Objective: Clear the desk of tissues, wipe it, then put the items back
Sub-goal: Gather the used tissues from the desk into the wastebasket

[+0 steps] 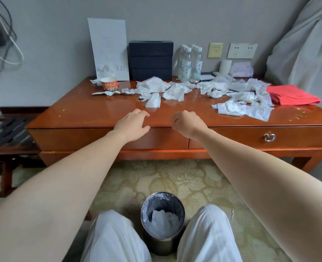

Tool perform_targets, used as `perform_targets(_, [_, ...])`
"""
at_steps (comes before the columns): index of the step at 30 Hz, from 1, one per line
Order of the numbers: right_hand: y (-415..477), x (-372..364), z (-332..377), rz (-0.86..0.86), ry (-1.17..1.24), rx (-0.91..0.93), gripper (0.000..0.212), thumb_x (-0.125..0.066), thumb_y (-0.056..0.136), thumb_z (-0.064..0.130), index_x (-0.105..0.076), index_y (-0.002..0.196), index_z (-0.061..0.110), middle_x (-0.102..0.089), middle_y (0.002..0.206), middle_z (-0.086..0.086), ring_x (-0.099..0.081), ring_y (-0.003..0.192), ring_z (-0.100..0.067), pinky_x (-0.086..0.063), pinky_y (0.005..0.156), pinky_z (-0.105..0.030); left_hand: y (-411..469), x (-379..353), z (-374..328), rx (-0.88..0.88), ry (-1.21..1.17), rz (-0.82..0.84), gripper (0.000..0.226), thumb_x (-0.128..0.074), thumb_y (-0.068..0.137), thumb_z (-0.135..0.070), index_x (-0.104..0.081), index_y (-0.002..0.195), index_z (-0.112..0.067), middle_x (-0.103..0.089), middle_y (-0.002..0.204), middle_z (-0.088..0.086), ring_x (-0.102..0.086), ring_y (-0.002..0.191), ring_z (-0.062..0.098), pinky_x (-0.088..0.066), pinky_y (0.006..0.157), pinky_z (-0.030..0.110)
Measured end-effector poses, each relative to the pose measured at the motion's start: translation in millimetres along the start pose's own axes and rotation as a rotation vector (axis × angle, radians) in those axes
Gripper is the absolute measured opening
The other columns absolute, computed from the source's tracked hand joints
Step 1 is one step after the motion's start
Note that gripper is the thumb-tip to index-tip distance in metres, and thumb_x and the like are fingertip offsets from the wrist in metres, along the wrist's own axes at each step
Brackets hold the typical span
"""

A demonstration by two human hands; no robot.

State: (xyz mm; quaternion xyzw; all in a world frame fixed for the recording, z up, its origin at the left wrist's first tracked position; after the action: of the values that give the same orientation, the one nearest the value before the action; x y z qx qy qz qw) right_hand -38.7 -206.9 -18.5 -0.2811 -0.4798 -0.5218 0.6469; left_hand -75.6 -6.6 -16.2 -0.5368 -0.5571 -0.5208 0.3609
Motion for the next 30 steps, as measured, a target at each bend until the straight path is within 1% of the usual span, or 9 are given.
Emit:
perform_targets(5, [59.2,13.4,0.5,0.011,0.0,0.012,0.028,-0.053,0.09,0.009,-0.067,0.113,0.02,-0.068,0.112,-0.007,-0.062,0.103,-0.028,-0.053,0.089,-0.038,62.7,9.4,36.0,0.096,-0.056,0.068,0.054,-0.056,0.096,-0.035,-0.038,0.146,-0.023,-0.039,0.146,0.004,-0.054,0.119,0.028,-0.046,0.1,0.046])
perform_targets(8, [101.9,8.7,6.2,0.029,0.021,0.031,0.031,-0.054,0.092,0.01,-0.065,0.119,0.019,-0.068,0.115,-0.005,-0.062,0.106,-0.026,-0.053,0.089,-0.037,106.5,9.4,58.9,0.11,-0.049,0.08,0.054,-0.052,0.098,-0.025,-0.035,0.149,-0.019,-0.036,0.151,0.008,-0.048,0.13,0.03,-0.042,0.105,0.045])
perform_targets(11, [140.0,-5.1,8.2,0.033,0.053,0.029,0.036,-0.056,0.094,0.015,-0.058,0.13,0.019,-0.063,0.128,-0.005,-0.059,0.115,-0.025,-0.05,0.096,-0.039,149.6,5.3,79.4,0.106,-0.052,0.063,0.052,-0.048,0.1,-0.02,-0.032,0.15,-0.017,-0.034,0.155,0.01,-0.041,0.137,0.028,-0.04,0.108,0.042])
perform_targets(15, [172.6,-36.0,1.1,-0.022,0.089,0.062,0.041,-0.057,0.095,0.022,-0.054,0.136,0.017,-0.054,0.139,-0.005,-0.055,0.122,-0.025,-0.046,0.099,-0.036,196.2,-14.7,101.4,0.085,-0.072,0.065,0.053,-0.048,0.101,-0.026,-0.032,0.151,-0.018,-0.035,0.155,0.009,-0.04,0.139,0.026,-0.038,0.109,0.038])
perform_targets(18, [191.8,-49.2,-2.7,-0.016,0.08,0.109,0.043,-0.054,0.098,0.028,-0.051,0.139,0.017,-0.048,0.145,-0.004,-0.049,0.128,-0.025,-0.041,0.103,-0.036,223.0,-29.3,107.6,0.04,-0.108,0.052,0.052,-0.05,0.101,-0.032,-0.035,0.149,-0.02,-0.034,0.155,0.006,-0.038,0.138,0.026,-0.034,0.11,0.038])
perform_targets(20, [200.3,-51.2,-4.8,0.013,0.07,0.131,0.043,-0.051,0.099,0.031,-0.051,0.139,0.016,-0.051,0.142,-0.005,-0.05,0.127,-0.026,-0.041,0.102,-0.036,237.5,-35.3,108.1,0.024,-0.117,0.029,0.052,-0.051,0.1,-0.035,-0.037,0.149,-0.022,-0.034,0.156,0.005,-0.035,0.14,0.026,-0.031,0.112,0.039])
perform_targets(23, [204.8,-53.4,-9.0,0.078,0.025,0.135,0.036,-0.052,0.098,0.035,-0.06,0.127,0.015,-0.06,0.128,-0.006,-0.056,0.114,-0.026,-0.047,0.095,-0.039,251.1,-42.7,106.5,0.012,-0.06,0.043,0.051,-0.05,0.1,-0.037,-0.041,0.148,-0.022,-0.037,0.155,0.004,-0.031,0.143,0.026,-0.026,0.116,0.041])
perform_targets(27, [206.7,-52.0,-14.6,0.073,0.01,0.11,0.032,-0.061,0.092,0.036,-0.061,0.118,0.018,-0.058,0.122,-0.002,-0.055,0.11,-0.023,-0.046,0.088,-0.034,248.9,-51.4,107.8,0.043,-0.008,0.146,0.046,-0.049,0.101,-0.036,-0.047,0.145,-0.026,-0.045,0.151,0.005,-0.042,0.137,0.027,-0.035,0.11,0.042])
perform_targets(30, [204.5,-44.4,-18.1,0.072,0.007,0.087,0.041,-0.064,0.091,0.035,-0.058,0.128,0.019,-0.058,0.125,-0.004,-0.055,0.115,-0.025,-0.047,0.094,-0.038,240.5,-46.7,108.5,0.059,-0.051,0.116,0.04,-0.054,0.099,-0.032,-0.056,0.138,-0.025,-0.053,0.145,0.003,-0.049,0.131,0.025,-0.041,0.105,0.041])
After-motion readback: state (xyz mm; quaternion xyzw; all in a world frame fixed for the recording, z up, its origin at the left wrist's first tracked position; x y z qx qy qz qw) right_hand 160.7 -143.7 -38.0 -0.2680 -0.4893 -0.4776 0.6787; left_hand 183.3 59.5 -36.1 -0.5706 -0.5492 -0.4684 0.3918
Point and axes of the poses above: each hand's wrist, its own y-axis towards the middle knuckle, its own x-axis out of the back of the hand, z = x × y, the point moved 1 cm from there along y, towards the middle knuckle
